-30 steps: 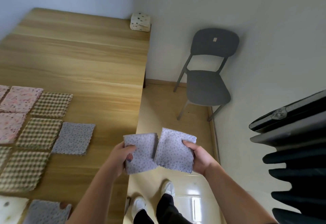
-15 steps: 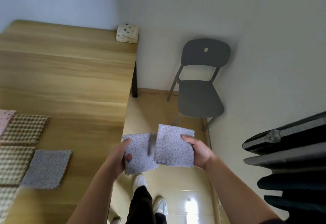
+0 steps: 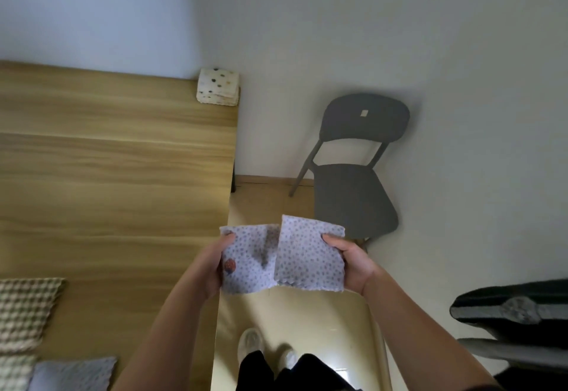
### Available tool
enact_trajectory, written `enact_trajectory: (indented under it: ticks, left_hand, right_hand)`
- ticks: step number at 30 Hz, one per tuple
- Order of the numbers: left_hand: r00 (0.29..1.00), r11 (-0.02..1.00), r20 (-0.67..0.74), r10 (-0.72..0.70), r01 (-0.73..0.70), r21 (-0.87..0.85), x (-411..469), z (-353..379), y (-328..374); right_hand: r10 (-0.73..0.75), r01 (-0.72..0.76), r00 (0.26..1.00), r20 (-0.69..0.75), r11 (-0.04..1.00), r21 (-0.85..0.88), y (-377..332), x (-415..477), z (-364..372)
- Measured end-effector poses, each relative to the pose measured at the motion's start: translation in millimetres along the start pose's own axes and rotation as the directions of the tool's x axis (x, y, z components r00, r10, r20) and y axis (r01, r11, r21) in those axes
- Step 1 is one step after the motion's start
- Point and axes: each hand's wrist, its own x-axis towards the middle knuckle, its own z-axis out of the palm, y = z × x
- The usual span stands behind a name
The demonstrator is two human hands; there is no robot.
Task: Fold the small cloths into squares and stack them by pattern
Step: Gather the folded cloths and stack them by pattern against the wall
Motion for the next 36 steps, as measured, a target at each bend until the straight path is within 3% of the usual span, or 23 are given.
enact_trajectory:
  ticks: [8,13,22,28,36]
  left_hand:
    - [0.998,0.998,-0.019,-0.053,0.053,-0.031,43,13,49]
    - [0.996,0.997,-0.071,-0.062,0.058,-0.053,73,34,82]
    - [0.985,0.996,-0.17,0.01,-0.024,-0.082,129,67,147]
    - [0.986,0.988,-0.164,-0.009,-0.016,-0.155,167,77,181]
    - [0.999,0.985,-0.042,-0.025,0.018,-0.173,226,77,256]
  right_hand:
    - [0.007,-0.006,0.998,0.06,1.0,-0.011,-57,44,16]
    - [0.008,-0.007,1.0,0.024,1.0,-0.011,-109,75,9]
    - [0.014,-0.009,0.998,0.061,0.996,-0.089,-217,123,19]
    - [0.066,-0.05,0.987,0.148,0.993,-0.111,-249,157,49]
    - [0.093,-0.071,0.982,0.167,0.989,-0.132,-307,213,98]
